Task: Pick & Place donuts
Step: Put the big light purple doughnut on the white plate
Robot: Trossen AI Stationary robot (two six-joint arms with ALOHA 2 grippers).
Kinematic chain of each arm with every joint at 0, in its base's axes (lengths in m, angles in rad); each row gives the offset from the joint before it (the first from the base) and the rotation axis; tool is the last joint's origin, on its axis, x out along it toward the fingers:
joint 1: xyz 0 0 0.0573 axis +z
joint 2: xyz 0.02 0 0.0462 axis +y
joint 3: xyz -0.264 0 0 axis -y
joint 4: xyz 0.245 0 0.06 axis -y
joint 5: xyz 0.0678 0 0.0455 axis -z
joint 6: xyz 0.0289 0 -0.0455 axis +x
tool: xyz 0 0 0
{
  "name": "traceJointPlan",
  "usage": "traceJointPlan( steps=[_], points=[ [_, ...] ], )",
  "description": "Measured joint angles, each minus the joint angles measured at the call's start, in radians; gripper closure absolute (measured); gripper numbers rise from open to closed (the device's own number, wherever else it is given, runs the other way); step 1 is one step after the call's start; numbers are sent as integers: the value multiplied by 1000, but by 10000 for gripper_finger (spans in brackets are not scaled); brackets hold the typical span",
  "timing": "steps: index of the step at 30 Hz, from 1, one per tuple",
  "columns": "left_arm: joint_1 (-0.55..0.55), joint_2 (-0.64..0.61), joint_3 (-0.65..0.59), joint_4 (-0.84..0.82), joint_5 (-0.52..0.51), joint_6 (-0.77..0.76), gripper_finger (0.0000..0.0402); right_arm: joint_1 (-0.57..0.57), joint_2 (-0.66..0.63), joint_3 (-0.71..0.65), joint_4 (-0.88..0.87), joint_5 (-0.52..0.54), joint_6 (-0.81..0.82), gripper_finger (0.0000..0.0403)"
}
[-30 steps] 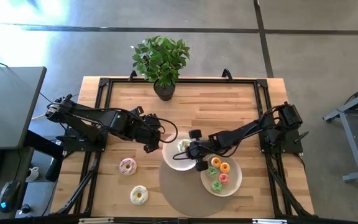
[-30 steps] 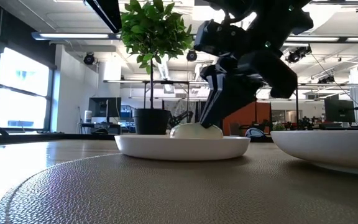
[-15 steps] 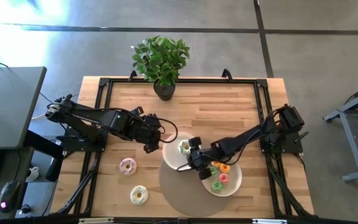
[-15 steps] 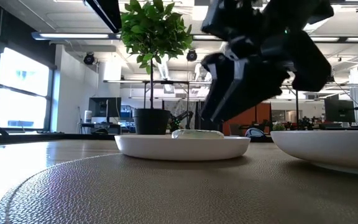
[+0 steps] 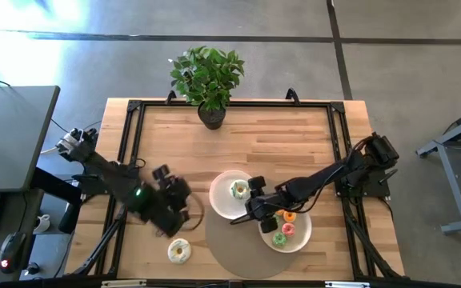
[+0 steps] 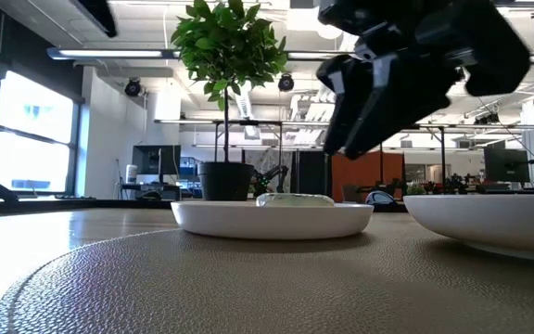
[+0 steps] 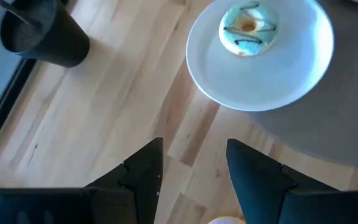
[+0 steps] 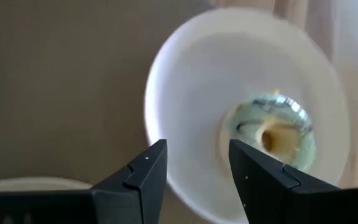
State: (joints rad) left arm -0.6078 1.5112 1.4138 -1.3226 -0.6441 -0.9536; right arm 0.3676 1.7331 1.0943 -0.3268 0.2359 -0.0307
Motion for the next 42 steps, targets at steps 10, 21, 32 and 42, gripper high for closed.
traceJointPlan(
  steps=[10,21,32,42],
  points=[
    [-147,0,-239,157,110,-442,229,-5,-7,-1,-11,9,3,234],
    [-105,5,-468,351,492,-602,229,-42,-7,-1,47,-4,-22,234],
    [-105,5,-541,444,438,-593,237,-54,-7,-2,48,-8,-22,234],
    [-105,5,-542,618,418,-409,351,-54,-7,-2,49,-8,-22,234]
  ],
)
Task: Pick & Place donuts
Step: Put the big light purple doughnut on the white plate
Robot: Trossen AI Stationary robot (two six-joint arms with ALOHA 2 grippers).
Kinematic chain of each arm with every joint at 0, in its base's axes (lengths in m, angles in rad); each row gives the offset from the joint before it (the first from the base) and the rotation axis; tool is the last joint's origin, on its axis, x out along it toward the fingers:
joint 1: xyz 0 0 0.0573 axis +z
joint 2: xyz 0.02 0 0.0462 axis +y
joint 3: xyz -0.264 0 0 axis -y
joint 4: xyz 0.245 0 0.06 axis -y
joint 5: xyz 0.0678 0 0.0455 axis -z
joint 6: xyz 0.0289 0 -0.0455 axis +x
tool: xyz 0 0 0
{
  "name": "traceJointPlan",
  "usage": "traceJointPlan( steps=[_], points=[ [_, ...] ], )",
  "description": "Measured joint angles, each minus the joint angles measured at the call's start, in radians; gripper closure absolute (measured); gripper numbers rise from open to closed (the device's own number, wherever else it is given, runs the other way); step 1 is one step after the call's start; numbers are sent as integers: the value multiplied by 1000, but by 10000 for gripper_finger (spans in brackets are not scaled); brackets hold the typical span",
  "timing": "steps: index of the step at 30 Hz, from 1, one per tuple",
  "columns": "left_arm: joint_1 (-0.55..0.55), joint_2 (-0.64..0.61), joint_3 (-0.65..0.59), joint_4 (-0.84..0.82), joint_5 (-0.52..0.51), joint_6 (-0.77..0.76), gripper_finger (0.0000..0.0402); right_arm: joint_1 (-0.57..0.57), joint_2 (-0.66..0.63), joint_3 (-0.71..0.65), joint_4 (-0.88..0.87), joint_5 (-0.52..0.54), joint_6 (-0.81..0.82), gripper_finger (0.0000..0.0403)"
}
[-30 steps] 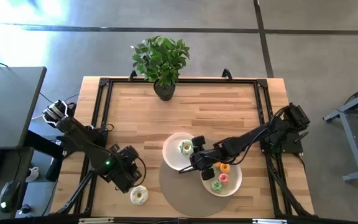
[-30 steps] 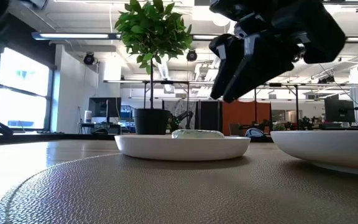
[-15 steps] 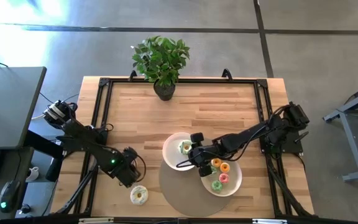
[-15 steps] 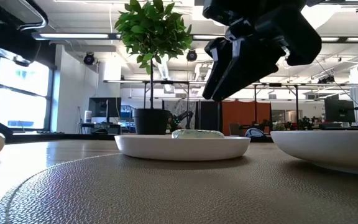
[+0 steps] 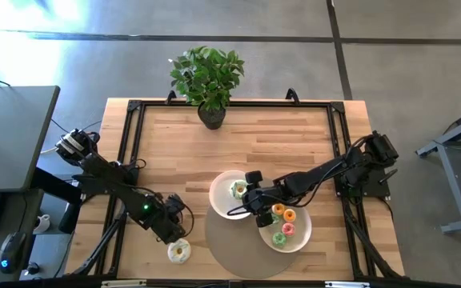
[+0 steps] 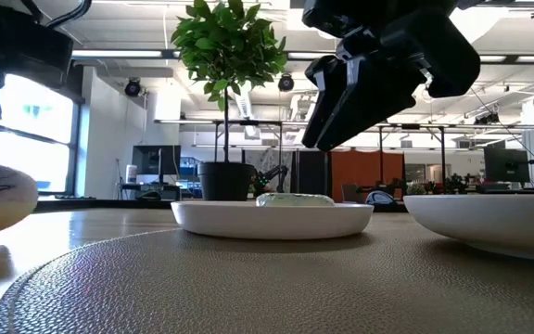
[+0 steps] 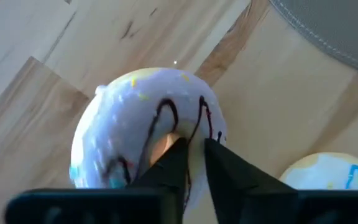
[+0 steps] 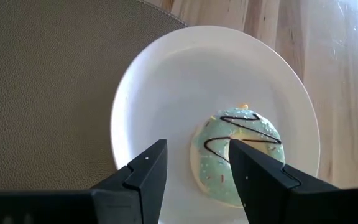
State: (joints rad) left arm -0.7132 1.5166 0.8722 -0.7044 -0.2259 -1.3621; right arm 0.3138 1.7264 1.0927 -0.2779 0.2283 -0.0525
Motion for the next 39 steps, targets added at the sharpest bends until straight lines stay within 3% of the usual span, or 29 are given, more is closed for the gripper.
traceJointPlan(
  steps=[5,12,39],
  points=[
    [1,0,0,-22,2,23,397,0,0,0,1,0,0,234],
    [1,0,0,-30,-33,28,400,0,0,0,2,0,0,234],
    [0,0,0,6,-5,141,392,0,0,0,7,0,0,234]
  ],
)
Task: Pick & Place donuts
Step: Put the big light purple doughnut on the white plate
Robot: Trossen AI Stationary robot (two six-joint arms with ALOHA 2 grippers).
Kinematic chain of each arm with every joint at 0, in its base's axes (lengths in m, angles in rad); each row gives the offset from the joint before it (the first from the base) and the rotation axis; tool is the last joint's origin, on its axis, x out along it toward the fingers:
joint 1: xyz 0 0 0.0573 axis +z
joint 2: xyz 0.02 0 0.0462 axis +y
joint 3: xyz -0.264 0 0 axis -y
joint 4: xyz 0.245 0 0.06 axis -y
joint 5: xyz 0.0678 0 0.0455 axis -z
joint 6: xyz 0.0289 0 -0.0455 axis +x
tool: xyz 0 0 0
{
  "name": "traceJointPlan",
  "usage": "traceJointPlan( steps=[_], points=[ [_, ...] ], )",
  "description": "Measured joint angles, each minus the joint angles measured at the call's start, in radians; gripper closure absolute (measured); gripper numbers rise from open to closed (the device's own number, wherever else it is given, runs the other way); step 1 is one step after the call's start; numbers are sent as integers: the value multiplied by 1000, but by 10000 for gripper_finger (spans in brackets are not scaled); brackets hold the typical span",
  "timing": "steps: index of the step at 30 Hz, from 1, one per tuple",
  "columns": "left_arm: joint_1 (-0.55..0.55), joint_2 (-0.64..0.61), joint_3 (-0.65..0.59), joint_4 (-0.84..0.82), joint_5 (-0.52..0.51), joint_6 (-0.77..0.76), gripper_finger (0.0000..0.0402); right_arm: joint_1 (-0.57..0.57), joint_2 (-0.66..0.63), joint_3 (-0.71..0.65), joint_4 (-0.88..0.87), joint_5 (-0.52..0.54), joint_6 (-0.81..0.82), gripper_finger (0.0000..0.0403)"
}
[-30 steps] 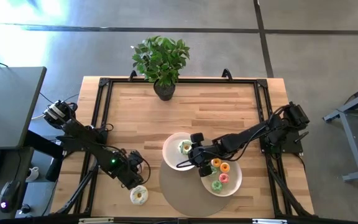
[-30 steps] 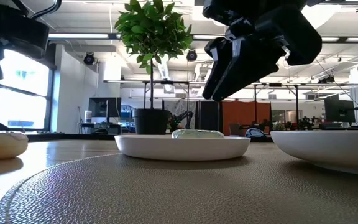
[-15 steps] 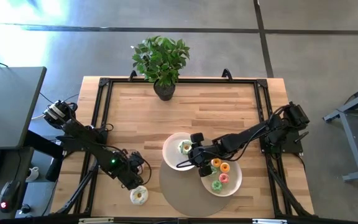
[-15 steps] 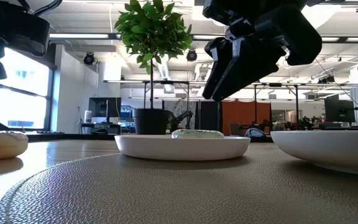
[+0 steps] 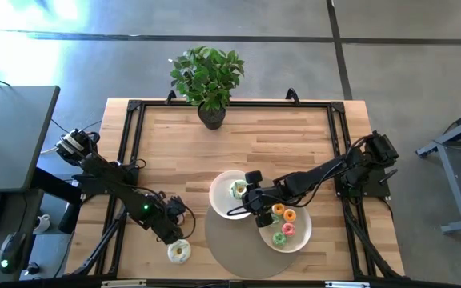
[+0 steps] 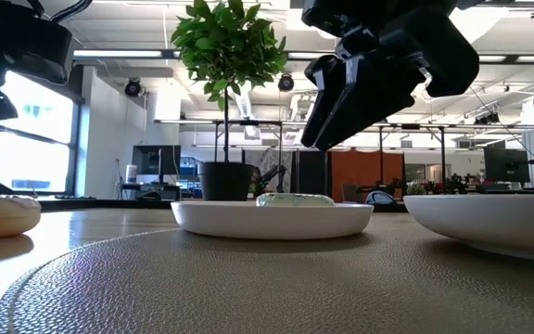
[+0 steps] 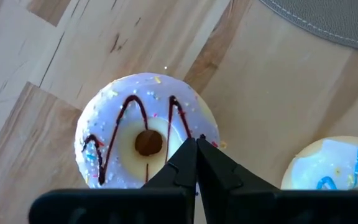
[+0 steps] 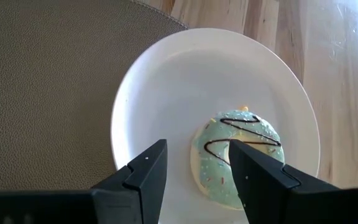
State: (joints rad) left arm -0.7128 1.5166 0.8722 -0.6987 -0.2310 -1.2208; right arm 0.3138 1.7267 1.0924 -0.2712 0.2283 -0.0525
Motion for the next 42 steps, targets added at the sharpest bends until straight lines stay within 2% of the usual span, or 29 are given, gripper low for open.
traceJointPlan(
  steps=[4,12,16,22,26,29,35,40,42],
  points=[
    [23,0,0,0,19,23,364,0,0,0,2,0,0,234],
    [102,0,0,-5,147,138,277,0,0,0,3,0,0,234],
    [107,6,0,4,151,145,263,0,0,0,3,0,0,234],
    [111,66,0,27,179,181,293,0,0,0,2,0,0,234],
    [111,86,3,30,167,216,352,0,0,0,2,0,0,234],
    [116,88,13,19,113,200,391,0,0,0,2,0,0,234],
    [178,66,110,20,-33,226,389,-1,-1,0,2,8,-40,234],
    [280,68,224,30,-109,403,394,6,-69,-1,-42,15,-39,234],
    [330,71,250,46,-106,476,391,13,-117,0,-89,3,1,234]
  ],
)
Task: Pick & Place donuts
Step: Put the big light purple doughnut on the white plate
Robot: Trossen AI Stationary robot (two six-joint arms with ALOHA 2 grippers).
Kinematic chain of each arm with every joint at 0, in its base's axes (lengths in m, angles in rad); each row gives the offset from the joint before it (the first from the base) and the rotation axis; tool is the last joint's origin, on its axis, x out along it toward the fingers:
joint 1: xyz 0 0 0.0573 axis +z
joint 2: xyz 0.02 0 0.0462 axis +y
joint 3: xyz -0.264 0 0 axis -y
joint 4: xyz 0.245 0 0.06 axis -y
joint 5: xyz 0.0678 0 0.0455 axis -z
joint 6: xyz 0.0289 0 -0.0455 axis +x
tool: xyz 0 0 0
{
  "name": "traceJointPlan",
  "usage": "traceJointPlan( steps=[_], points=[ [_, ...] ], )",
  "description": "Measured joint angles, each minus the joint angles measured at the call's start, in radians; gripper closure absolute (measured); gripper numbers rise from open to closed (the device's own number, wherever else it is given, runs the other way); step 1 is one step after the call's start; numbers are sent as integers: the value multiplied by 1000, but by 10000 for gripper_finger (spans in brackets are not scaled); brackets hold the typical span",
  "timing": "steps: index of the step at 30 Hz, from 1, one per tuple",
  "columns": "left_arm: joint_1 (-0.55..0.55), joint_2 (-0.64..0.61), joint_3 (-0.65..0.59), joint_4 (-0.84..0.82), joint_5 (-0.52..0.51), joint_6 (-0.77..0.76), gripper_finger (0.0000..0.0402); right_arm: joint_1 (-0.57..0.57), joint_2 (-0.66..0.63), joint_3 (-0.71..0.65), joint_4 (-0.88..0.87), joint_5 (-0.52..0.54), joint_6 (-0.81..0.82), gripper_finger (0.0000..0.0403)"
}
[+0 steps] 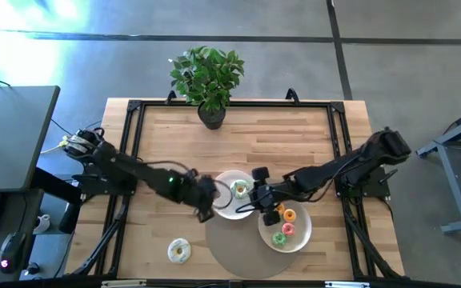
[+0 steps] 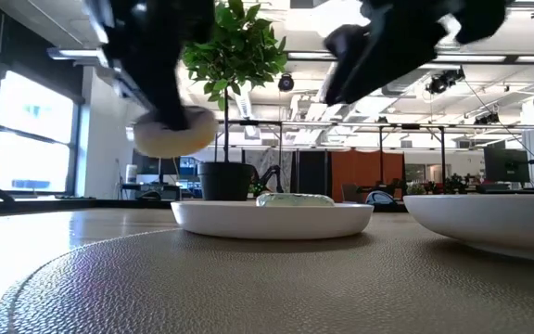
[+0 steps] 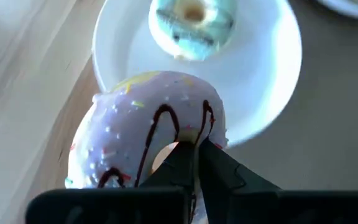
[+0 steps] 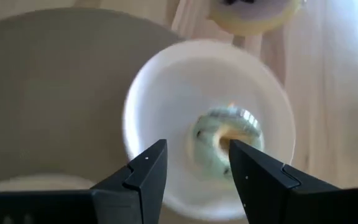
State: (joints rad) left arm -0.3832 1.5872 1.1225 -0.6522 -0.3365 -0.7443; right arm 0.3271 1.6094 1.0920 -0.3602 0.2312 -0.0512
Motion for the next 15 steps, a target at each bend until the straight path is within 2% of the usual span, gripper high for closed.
traceJointPlan(
  steps=[3,7,9,15],
  points=[
    [76,3,1,77,59,96,390,6,-60,0,-91,-45,70,234],
    [163,38,-26,185,69,142,390,18,-111,0,-186,-67,139,234],
    [194,66,-34,188,93,178,390,24,-116,0,-211,-67,147,234],
    [252,138,-32,258,268,255,389,34,-118,0,-222,-75,148,234]
  ],
)
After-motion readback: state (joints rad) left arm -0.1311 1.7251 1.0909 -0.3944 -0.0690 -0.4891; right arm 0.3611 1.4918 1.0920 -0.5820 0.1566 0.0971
